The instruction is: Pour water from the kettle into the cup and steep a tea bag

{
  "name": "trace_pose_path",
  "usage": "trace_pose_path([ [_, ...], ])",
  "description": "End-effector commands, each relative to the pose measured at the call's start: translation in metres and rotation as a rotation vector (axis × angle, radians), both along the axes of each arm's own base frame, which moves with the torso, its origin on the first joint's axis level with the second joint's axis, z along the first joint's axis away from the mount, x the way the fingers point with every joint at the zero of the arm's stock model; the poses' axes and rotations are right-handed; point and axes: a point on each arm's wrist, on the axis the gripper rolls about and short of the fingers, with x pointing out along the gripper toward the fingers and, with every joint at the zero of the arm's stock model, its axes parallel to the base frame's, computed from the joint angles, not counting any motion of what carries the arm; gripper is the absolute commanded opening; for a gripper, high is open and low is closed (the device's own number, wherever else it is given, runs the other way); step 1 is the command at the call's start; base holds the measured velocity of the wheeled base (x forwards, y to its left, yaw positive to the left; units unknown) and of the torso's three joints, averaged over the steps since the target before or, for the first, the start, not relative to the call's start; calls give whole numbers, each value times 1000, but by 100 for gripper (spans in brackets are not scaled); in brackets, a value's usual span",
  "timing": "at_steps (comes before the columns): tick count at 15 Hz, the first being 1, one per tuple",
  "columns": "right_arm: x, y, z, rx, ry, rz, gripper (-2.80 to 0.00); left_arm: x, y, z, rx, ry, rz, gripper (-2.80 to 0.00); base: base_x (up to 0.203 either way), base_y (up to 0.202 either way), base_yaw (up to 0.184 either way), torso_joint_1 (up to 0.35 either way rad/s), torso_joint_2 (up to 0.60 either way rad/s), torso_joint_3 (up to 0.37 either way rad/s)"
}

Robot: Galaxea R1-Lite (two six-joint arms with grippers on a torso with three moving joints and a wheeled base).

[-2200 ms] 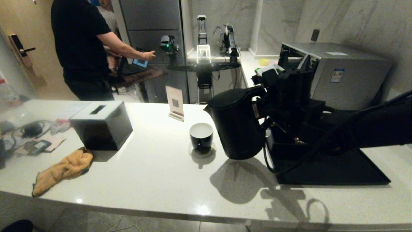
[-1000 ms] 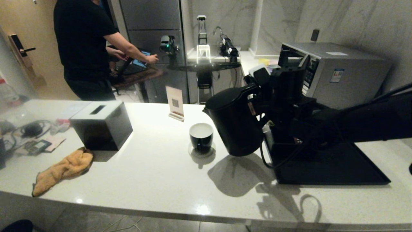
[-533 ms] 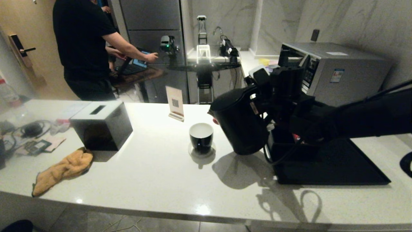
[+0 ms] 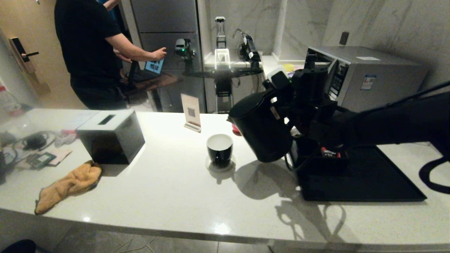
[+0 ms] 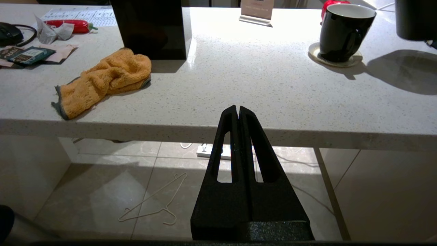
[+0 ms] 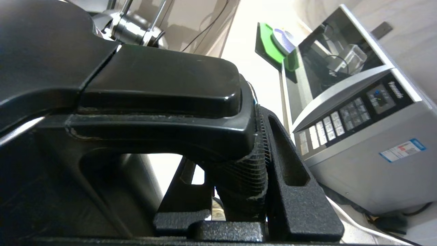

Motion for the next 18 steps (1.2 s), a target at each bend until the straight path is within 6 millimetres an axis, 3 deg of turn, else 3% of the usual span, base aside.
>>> trace_pose_path([
  [1, 2, 2, -3, -12, 1, 0, -280, 0, 0, 0, 0, 1, 0, -280, 0, 0, 0, 0, 0, 0],
  [18, 7, 7, -3, -134, -18, 14, -280, 0, 0, 0, 0, 1, 0, -280, 0, 0, 0, 0, 0, 0],
])
